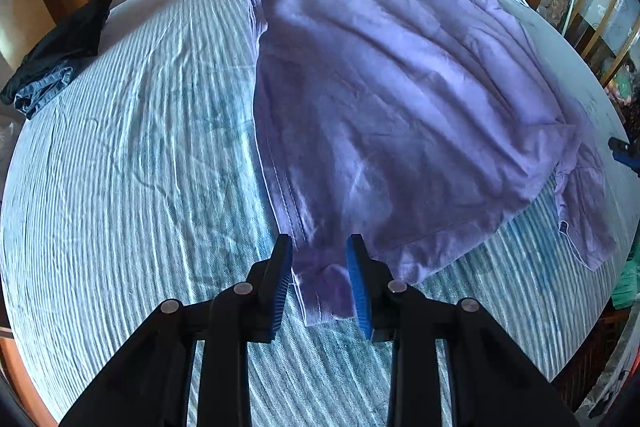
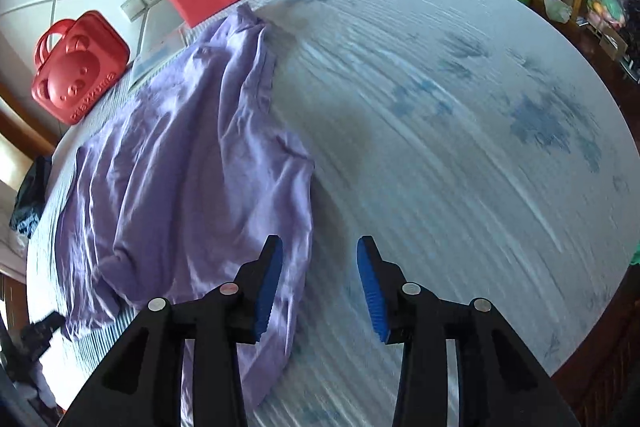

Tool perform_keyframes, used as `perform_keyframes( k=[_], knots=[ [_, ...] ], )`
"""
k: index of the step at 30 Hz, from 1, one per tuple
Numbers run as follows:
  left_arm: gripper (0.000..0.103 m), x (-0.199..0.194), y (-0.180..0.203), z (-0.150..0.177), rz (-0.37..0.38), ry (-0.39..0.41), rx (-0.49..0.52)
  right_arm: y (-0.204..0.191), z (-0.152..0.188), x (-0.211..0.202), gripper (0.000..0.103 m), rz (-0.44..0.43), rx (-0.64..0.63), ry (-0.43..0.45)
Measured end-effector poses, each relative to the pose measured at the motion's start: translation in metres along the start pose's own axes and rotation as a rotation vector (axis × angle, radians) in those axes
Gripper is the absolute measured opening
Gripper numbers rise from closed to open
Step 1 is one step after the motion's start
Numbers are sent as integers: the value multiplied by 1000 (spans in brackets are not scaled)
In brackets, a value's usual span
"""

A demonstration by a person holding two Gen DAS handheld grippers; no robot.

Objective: Fold clothes

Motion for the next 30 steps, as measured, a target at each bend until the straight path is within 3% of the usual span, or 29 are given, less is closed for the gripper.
perform_keyframes(
  k=[2,7,8,9,10,12,15,18,22,25,30],
  knots=[
    [28,5,3,2,3,-6,3,-1,-15,9,45,-2,-2,3],
    [28,14,16,3,-21,-18,6,-8,-39,41,45,4,-20,-42],
    [26,15,19,2,-31,-15,8,-13,-42,48,35,6,-40,-61],
    [6,15,21,1,-41,-13,11,-18,-43,55,20,11,-71,-85],
    [2,15,23,0,-55,-10,12,-23,-44,56,6,32,-105,-90],
    [2,14,22,-4,-94,-2,8,-31,-46,45,5,105,-183,-67],
    [2,15,11,-8,-127,-12,-40,-10,-38,29,5,146,-138,-68],
    [3,15,13,-8,-120,-15,-31,18,-28,12,18,175,-64,-75],
    [4,8,19,-9,-69,-13,-38,46,-12,-11,19,192,21,-74],
    [6,-3,20,-9,-39,15,-35,24,17,-34,25,95,4,-49],
    [25,-9,23,-3,-8,41,9,-26,74,-49,30,-15,-63,-76]
  ],
)
Point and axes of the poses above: each gripper's, at about its wrist camera, not at the fingertips, and x roughly the way its jaws point, y to its right, z to its underside, the point moved 4 cm from there along x, roughly the way its jaws point, and after that the axes turned 14 degrees about -x, right-handed, at the moved point
